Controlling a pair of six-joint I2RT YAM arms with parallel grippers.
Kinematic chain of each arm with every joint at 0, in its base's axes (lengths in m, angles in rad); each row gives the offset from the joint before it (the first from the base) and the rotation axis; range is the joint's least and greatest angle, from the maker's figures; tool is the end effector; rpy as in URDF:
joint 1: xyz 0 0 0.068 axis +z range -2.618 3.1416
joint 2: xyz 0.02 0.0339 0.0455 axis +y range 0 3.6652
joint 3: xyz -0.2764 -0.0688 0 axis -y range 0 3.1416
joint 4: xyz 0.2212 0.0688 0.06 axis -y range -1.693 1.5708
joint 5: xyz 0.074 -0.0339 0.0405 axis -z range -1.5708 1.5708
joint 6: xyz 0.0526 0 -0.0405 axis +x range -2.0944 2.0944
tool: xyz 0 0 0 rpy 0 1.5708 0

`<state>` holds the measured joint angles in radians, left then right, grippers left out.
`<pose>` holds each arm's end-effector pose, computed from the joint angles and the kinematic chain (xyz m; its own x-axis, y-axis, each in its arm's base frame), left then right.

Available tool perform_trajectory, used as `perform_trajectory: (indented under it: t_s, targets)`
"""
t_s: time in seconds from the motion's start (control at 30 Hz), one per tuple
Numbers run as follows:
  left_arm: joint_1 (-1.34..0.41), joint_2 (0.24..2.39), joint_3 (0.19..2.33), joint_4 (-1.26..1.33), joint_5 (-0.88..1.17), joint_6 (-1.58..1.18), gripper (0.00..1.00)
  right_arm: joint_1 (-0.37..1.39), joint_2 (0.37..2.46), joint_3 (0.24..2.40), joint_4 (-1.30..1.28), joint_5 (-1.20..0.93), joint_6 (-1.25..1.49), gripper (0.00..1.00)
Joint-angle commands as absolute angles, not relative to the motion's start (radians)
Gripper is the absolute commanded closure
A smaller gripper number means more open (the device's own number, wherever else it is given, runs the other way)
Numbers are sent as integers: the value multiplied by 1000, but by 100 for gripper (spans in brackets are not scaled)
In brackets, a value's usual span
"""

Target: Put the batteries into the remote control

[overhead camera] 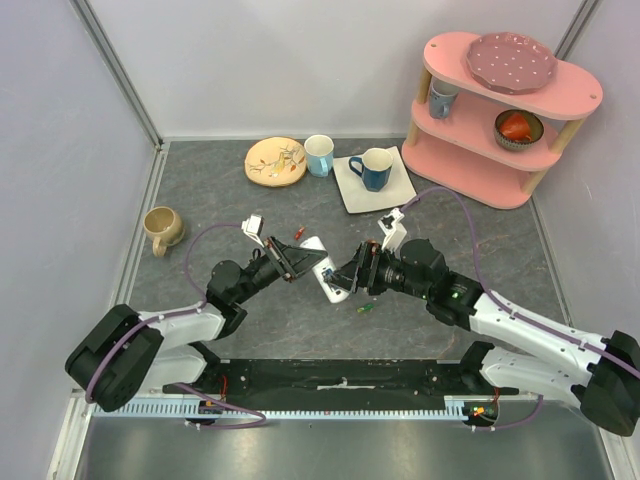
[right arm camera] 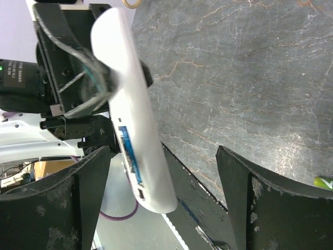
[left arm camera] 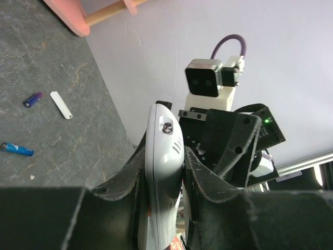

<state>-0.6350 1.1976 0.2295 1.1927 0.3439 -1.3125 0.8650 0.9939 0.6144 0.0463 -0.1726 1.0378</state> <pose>0.1621 -0.1415 0.2502 -0.7500 -0.5780 -0.3216 0.3836 0.0161 -0.9234 0.1331 0.1701 0.2778 -0.8443 0.3175 -0.4318 -0.2517 0.4763 0.8425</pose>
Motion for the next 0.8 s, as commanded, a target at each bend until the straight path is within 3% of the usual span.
perform_trajectory:
  t_s: [0.0,0.13,0.43,0.77]
  targets:
    - [-635,1224,242,1246,370,-1321,98,857,968,684,60,-202,986,10]
    - [-635,1259,244,1273,388,-1342,98,854,948,689,54,-180,971,9]
    - [-635,1270,252,1307,413,-1370,98,824,962,647,38,-189,948,28]
    - [-635,1267,256,1313,422,-1374,98,821,1002,646,69,-236,936,37]
